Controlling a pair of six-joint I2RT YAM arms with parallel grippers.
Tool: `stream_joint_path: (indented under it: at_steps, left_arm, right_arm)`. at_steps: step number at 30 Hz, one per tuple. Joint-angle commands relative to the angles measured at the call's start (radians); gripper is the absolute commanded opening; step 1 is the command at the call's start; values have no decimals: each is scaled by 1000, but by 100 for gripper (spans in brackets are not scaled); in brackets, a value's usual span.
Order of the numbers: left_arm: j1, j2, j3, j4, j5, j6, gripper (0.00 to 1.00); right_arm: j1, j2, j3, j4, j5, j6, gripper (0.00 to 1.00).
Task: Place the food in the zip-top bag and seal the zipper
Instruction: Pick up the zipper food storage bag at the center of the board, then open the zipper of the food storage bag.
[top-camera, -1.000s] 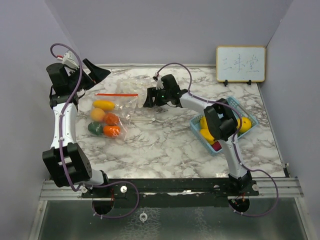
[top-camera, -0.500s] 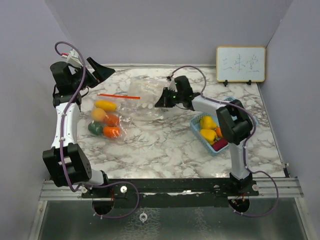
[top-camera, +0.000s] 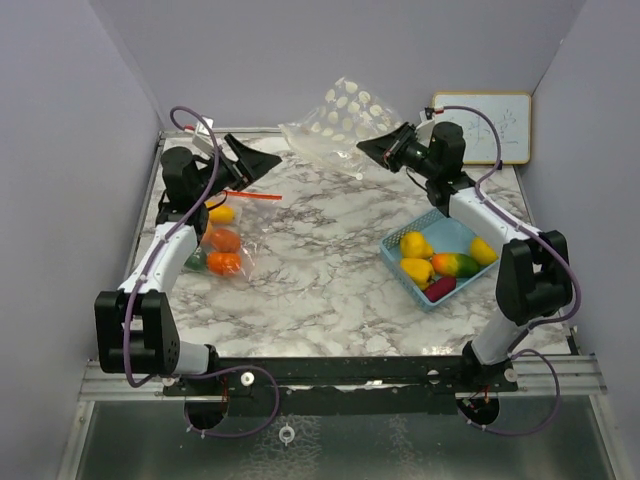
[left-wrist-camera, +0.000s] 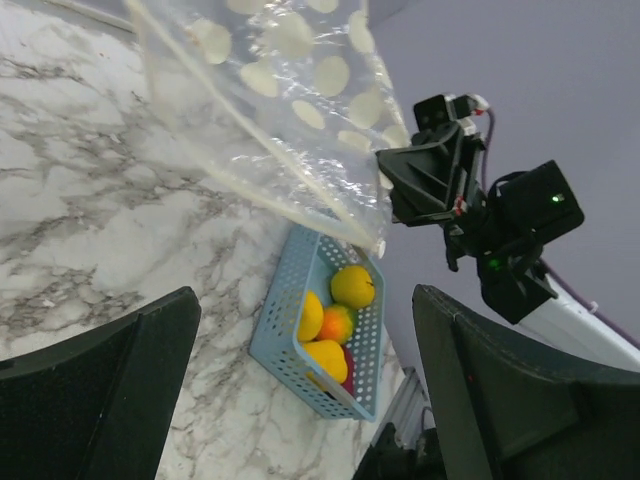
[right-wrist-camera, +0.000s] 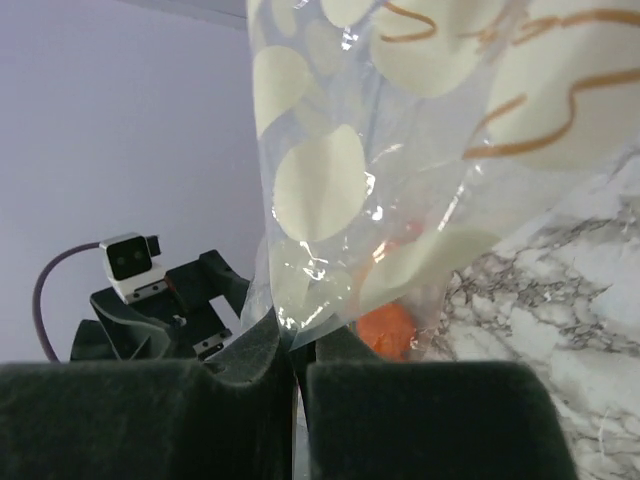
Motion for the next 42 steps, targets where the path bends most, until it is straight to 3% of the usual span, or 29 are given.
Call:
stream_joint_path:
  at_steps: [1, 4, 12, 20, 36, 40, 42]
  left_arm:
    - [-87, -21, -28, 186, -85, -151, 86]
    - [-141, 5, -42, 267, -109, -225, 79]
    - [-217, 23, -65, 293, -120, -235, 63]
    - [-217, 22, -82, 267, -155, -264, 65]
    - [-218, 143, 11, 412, -248, -382, 66]
    - [-220, 155, 18, 431, -254, -392, 62]
    - [-221, 169, 27, 436, -253, -394, 55]
  right_arm:
    - [1, 24, -36, 121, -95, 195, 2]
    - [1, 23, -53, 178, -101, 261, 2]
    - [1, 3, -50, 241, -97, 358, 2]
    - [1, 5, -4, 254, -115, 394, 2]
    - [1, -57, -16, 233, -134, 361, 2]
    - [1, -63, -28, 236, -138, 365, 2]
    - [5, -66, -30, 236, -142, 364, 2]
